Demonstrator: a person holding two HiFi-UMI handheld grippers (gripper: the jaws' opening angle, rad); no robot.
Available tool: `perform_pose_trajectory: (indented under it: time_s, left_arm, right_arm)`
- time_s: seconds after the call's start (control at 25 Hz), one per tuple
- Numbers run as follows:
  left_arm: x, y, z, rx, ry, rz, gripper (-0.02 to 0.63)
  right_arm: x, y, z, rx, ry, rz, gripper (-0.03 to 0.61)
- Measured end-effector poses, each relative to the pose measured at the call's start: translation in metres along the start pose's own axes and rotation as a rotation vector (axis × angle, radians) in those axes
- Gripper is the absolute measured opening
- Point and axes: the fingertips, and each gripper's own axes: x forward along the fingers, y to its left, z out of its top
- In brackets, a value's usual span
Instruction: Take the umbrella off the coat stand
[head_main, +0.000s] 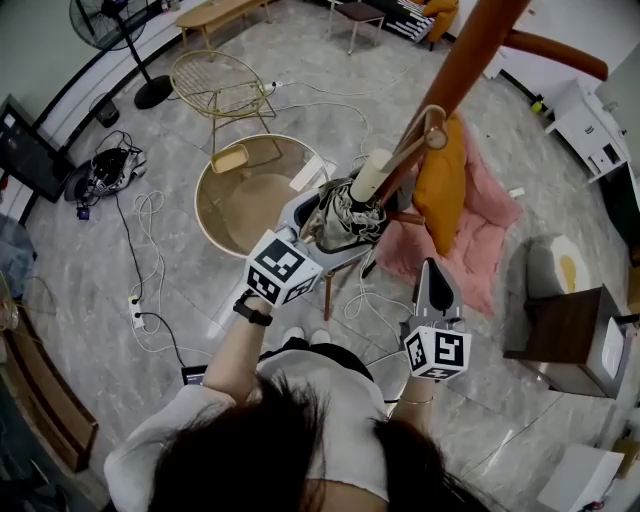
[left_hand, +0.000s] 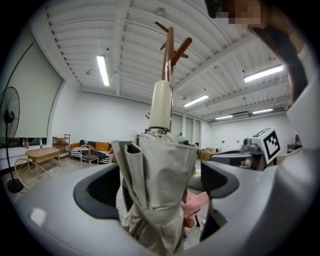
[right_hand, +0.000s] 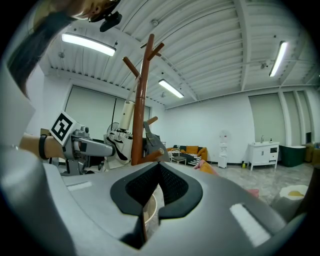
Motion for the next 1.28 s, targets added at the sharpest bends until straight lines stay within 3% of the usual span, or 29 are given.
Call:
perform_pose_trajectory:
  time_s: [0.52, 0.84, 1.28]
  left_arm:
    - [0.024, 0.004, 0.000, -0.020, -0.061, -0.045, 0.529]
    - [0.032, 0.004, 0.001, -0.018, -0.055, -0.057, 0.523]
    - [0.026, 0.006, 0.004, 0.011, -0.069, -0.040, 0.376]
  right_arm:
    - [-0.001, -0.010, -0.007, -0.012, 0.027, -0.015, 0.003]
    - [0.000, -0.014, -0.008, -0.003, 0.028, -0.019, 0.003]
    - [-0.002, -0.019, -0.008, -0.003, 0.026, -0.034, 0.003]
